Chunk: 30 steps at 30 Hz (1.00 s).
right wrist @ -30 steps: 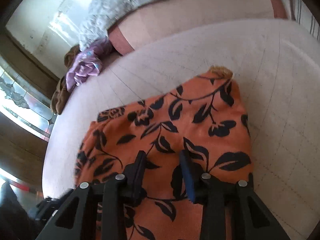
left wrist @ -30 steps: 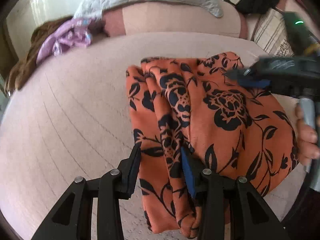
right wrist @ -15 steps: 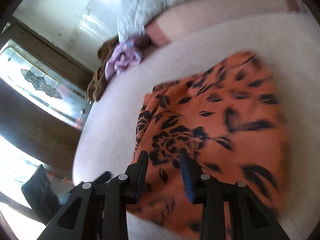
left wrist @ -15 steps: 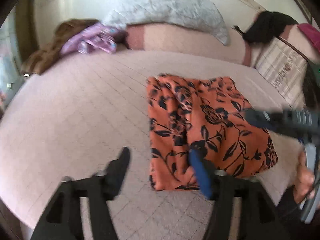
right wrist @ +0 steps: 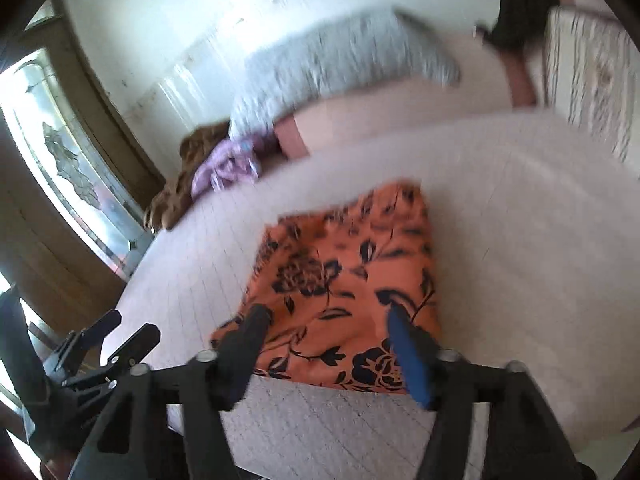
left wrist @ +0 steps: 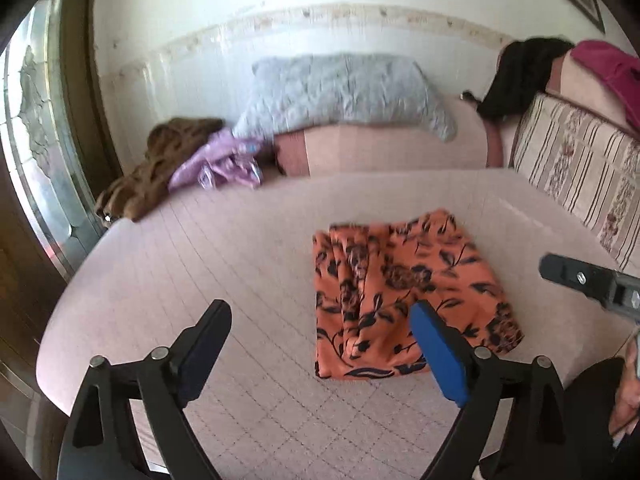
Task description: Fold small clothes
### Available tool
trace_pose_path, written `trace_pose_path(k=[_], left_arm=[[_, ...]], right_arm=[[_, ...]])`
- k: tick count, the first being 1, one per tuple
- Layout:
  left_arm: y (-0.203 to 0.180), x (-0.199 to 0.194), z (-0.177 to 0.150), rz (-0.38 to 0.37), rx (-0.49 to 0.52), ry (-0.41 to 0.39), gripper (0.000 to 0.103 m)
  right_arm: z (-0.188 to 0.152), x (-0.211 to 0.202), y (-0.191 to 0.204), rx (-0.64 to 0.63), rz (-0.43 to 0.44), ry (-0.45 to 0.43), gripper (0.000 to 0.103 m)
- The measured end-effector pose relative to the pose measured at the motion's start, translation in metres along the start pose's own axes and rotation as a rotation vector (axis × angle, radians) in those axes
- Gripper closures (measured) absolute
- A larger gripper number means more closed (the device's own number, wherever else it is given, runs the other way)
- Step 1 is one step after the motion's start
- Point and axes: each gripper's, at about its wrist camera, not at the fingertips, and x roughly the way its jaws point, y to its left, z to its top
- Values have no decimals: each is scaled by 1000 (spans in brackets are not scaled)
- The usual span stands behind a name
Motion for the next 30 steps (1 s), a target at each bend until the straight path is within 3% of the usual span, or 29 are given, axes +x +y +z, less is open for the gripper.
trace_pose_path(k=[4,15,30], left_arm=[[-3,-24,10,13,-11,-29,11],[-15,-65,17,85,-11,-81,7],[-16,-110,39,123,-44,-157,4]], right_arm=[[1,-39,20,-69,-60,-79,35],[-8,-119,40,-169,-100,-180,35],[-13,-171,65,-251,-182,-258,34]])
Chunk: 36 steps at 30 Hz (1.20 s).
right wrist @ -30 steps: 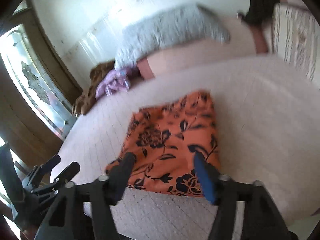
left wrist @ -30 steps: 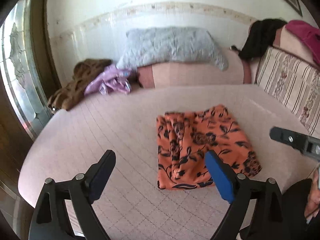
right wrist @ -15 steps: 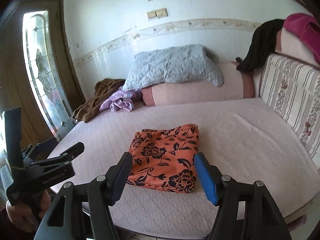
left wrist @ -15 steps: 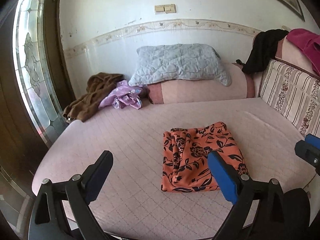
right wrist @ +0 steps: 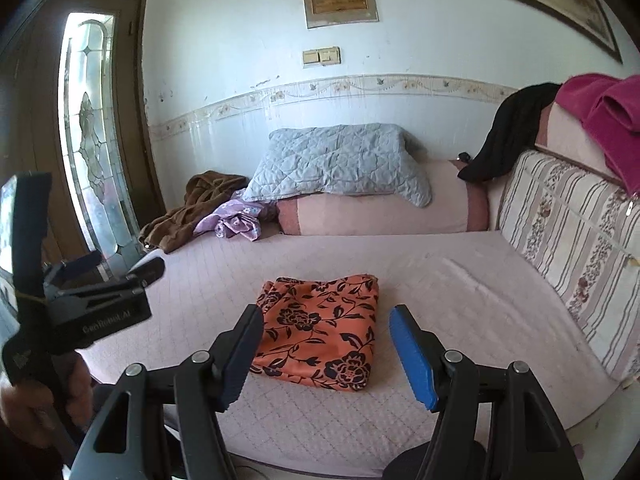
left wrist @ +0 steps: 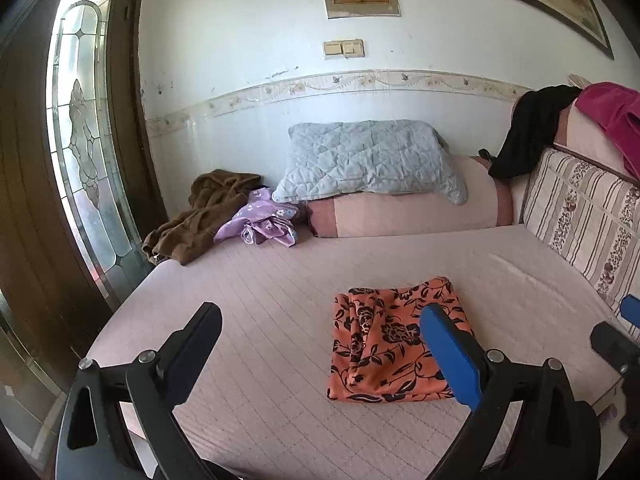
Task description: Fold small clothes
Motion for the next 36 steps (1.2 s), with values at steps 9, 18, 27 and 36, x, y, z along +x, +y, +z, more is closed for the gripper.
trace_pose_path(k=[9,18,27,36], left_arm=[[12,3,2,44,-29,9,4],[31,12,2,72,-39,11,4],[47,13,4,81,-79,21,4],[48,10,10,86,-71,0,4]], right_arm=[[-1,15,9,-5,-20,34,34],[1,26,25,-46,-44,51,34],[4,33,30,-37,-54,72,34],[9,35,37,-49,-47,65,34]])
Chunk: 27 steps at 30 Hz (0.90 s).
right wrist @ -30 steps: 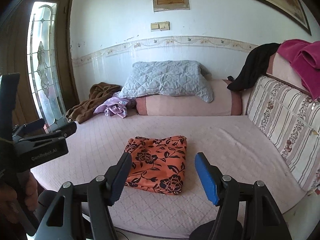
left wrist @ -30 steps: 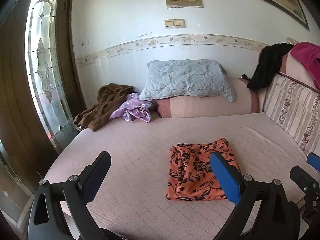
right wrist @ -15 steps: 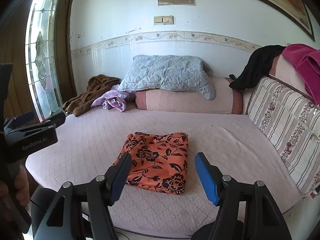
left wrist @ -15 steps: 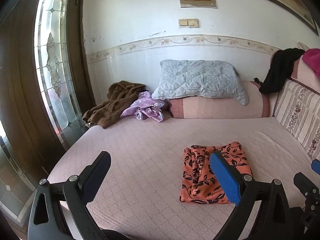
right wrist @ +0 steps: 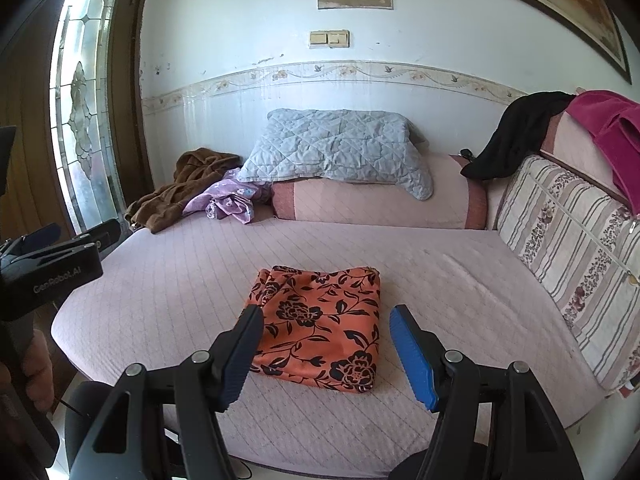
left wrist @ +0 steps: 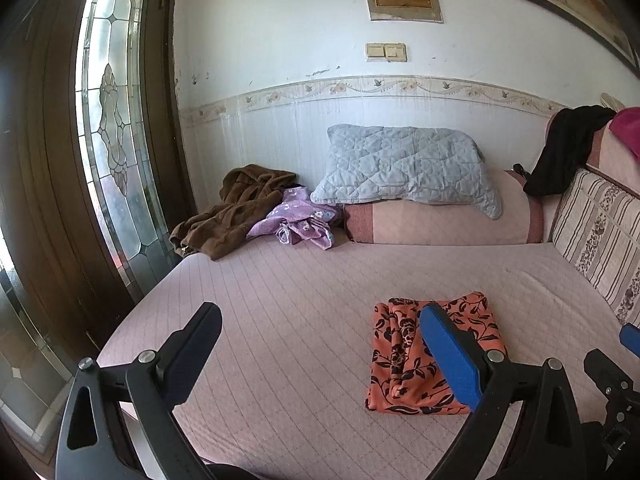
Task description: Fold small clothes
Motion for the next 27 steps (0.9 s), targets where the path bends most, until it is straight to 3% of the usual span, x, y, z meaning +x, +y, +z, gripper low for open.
trace_pose_path(k=[27], left_arm=[[1,-5,9,-14,3,-16,4]], right_arm=[[10,7,7,-18,26,-15,34]])
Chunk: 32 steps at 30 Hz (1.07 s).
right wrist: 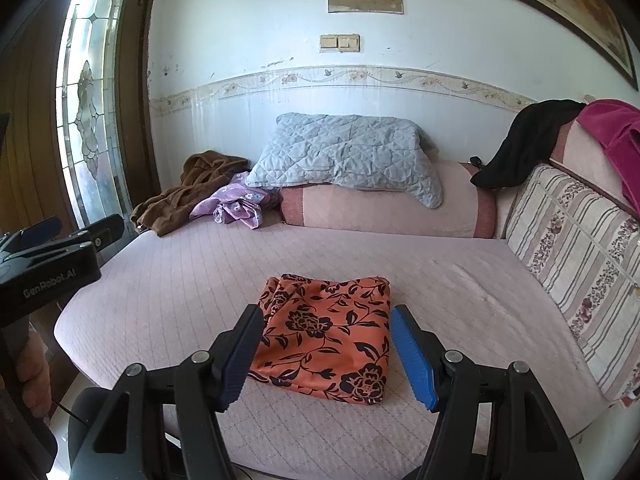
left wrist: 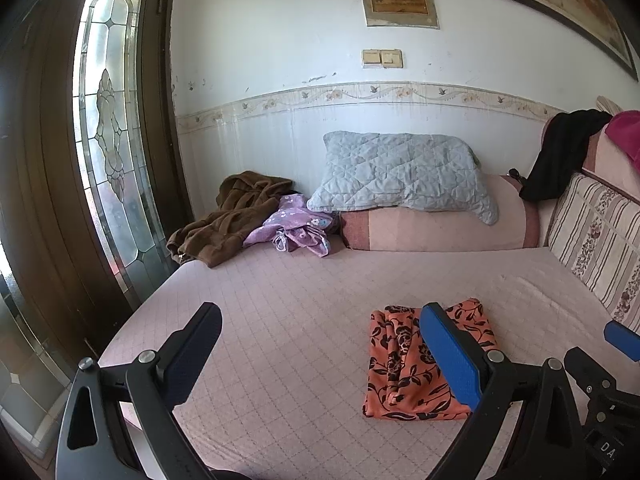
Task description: Fold small clothes
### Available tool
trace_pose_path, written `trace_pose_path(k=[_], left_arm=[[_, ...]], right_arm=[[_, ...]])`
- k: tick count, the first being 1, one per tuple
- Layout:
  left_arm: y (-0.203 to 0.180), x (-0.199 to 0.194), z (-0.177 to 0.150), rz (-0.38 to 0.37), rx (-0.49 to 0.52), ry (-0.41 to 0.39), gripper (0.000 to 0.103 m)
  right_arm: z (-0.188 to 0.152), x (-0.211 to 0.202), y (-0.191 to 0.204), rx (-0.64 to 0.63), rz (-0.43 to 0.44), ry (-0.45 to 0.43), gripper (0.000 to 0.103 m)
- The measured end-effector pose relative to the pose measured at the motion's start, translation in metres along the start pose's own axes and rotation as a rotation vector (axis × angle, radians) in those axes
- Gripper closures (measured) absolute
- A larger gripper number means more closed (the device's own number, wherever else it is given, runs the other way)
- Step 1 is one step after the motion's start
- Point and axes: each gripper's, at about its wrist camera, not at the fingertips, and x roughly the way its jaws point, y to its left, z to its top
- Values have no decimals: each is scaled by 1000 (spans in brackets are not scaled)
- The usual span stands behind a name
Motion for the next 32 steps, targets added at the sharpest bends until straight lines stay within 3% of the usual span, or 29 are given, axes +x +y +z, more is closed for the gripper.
trace_pose_path(k=[21,32], left_arm=[[1,8,-2,-3,3,9,4],[0,31,-1,-29,-4,38,4]], right_arm=[[5,10,5,-18,3,-8,34],[10,30,2,-18,8,8,34]])
